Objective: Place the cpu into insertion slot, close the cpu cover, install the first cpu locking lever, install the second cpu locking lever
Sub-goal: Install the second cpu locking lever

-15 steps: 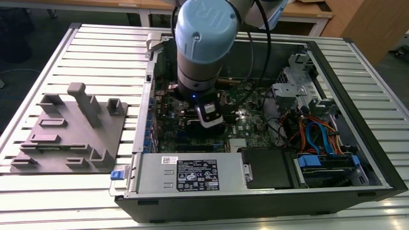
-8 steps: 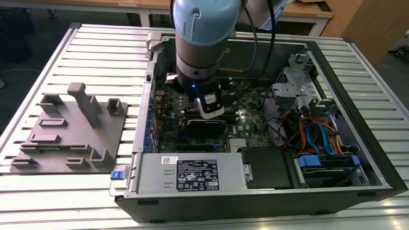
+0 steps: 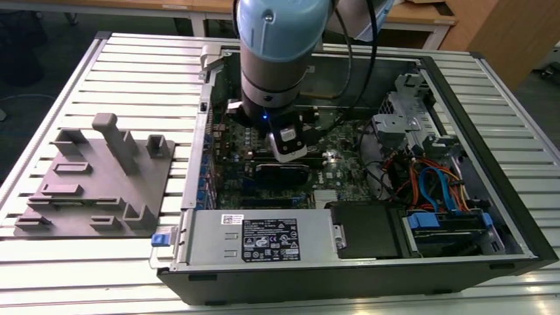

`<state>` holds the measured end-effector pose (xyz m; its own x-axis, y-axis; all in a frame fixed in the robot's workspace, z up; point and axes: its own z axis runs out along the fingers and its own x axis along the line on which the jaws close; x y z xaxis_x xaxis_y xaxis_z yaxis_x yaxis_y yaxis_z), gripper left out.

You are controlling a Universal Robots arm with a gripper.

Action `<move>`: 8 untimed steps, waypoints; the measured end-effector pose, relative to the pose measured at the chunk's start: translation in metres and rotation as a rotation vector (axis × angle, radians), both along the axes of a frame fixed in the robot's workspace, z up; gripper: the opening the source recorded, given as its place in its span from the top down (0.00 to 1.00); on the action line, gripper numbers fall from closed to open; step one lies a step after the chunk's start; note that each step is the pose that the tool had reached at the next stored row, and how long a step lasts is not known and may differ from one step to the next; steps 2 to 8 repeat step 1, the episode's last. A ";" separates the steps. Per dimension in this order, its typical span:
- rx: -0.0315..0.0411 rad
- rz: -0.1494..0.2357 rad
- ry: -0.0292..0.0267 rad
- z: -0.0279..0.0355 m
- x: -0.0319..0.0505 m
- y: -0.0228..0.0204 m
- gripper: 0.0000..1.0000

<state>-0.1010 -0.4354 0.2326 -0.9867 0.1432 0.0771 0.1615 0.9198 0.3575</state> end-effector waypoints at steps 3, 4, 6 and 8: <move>0.0000 0.000 0.0000 0.0000 0.0000 0.0000 0.90; 0.0000 0.000 0.0000 0.0000 0.0000 0.0000 0.90; 0.0000 0.000 0.0000 0.0000 0.0000 0.0000 0.90; 0.0000 0.000 0.0000 0.0000 0.0000 0.0000 0.90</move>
